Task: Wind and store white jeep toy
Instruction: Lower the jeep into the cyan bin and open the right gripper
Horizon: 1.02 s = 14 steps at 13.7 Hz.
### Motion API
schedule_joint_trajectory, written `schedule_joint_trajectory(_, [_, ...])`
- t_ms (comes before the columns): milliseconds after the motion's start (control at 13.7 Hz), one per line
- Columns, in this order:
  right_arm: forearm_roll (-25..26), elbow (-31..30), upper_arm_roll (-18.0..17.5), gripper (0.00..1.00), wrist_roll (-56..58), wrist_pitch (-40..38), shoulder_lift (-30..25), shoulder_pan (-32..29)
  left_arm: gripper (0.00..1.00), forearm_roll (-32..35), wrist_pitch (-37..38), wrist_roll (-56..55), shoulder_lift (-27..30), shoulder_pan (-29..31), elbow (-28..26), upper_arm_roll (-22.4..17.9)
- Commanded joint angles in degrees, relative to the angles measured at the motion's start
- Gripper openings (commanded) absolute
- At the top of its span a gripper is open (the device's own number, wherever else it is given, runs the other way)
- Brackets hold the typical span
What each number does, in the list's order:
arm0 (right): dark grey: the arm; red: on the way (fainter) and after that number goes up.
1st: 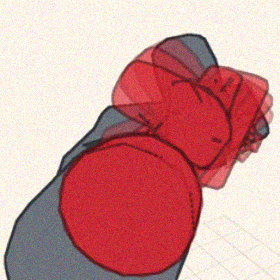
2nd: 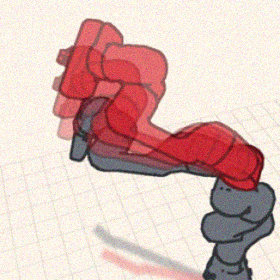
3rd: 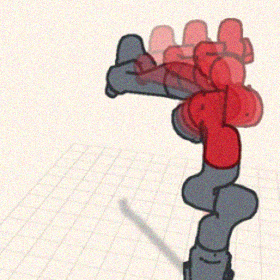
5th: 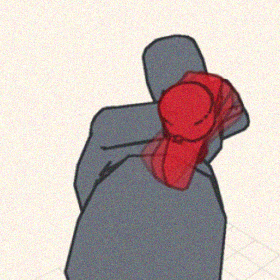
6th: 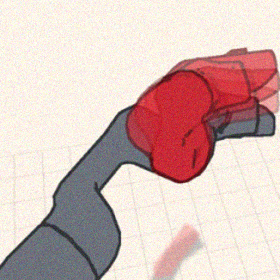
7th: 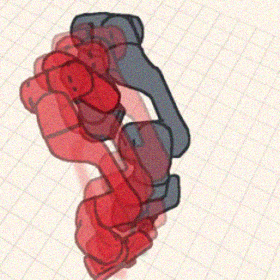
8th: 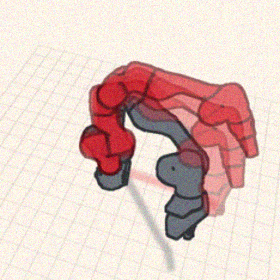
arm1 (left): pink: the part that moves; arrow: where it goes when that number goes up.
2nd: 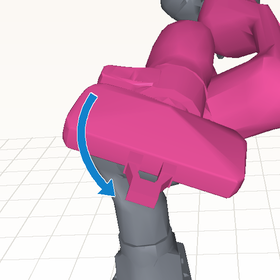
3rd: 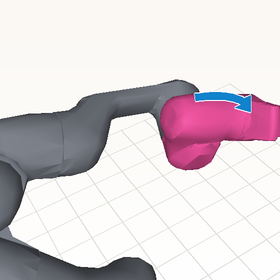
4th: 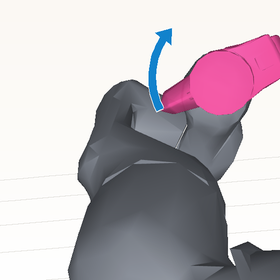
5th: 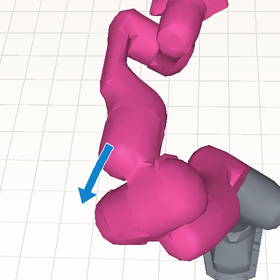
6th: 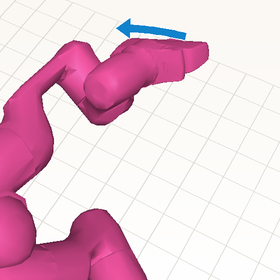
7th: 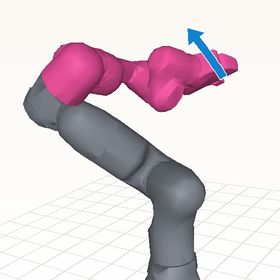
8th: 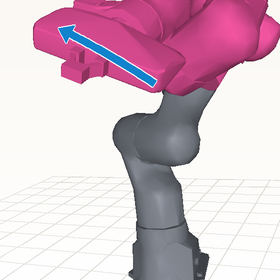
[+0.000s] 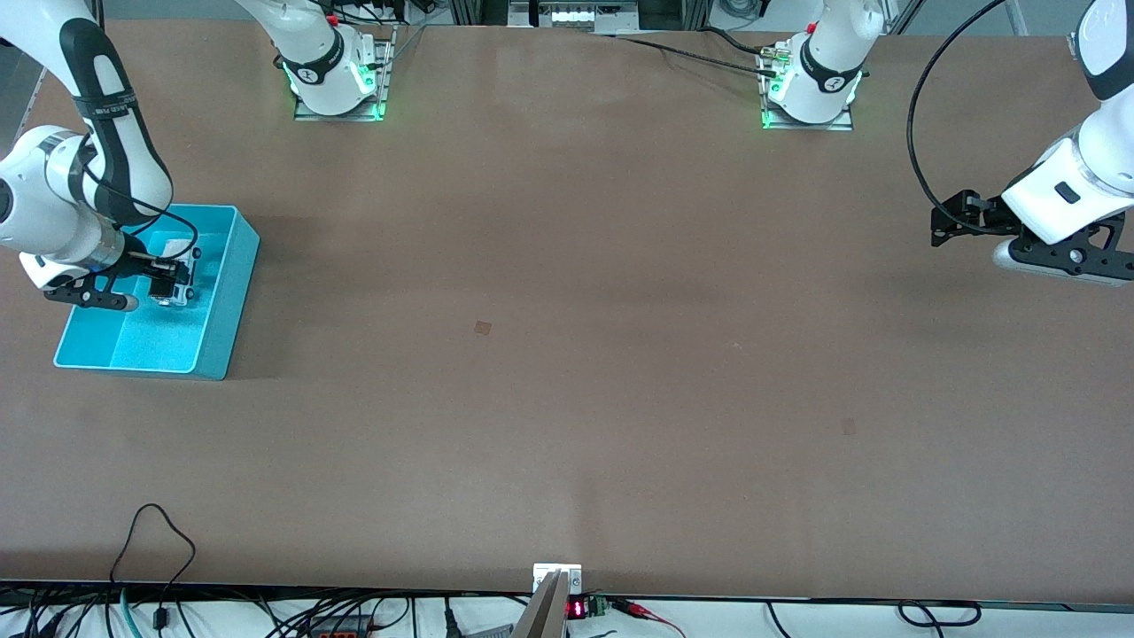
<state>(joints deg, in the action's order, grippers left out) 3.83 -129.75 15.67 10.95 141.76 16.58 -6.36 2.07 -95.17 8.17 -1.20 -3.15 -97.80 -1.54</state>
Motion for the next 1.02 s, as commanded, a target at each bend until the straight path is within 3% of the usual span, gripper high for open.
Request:
schedule_joint_trajectory(0, [1.1,-3.3,-0.5,0.00,0.8,4.3,-0.2,-1.2,1.00,-0.2,1.1,1.1,0.1,0.0,0.9,-0.2])
schedule_joint_trajectory(146, [1.1,-3.7,-0.5,0.03,0.7,5.2,0.4,-1.5,1.00,-0.2,1.0,1.1,0.1,0.0,0.9,-0.3])
schedule_joint_trajectory(365, [1.1,-3.6,-0.6,0.21,0.7,5.4,1.5,-2.3,1.00,-0.2,1.1,1.1,0.1,0.0,0.9,-0.2])
schedule_joint_trajectory(802, [1.1,-3.2,-0.6,0.94,0.6,5.0,0.7,-1.6,1.00,-0.2,1.1,1.1,0.0,0.2,0.9,-0.2])
schedule_joint_trajectory(875, [1.2,-3.1,-0.7,1.00,0.7,5.0,0.2,-1.6,1.00,-0.3,1.2,1.1,0.0,0.2,0.9,-0.3])
schedule_joint_trajectory(948, [1.2,-2.7,-0.8,1.00,1.4,4.9,-0.6,-1.4,1.00,-0.3,1.1,1.1,0.0,0.2,0.9,-0.3])
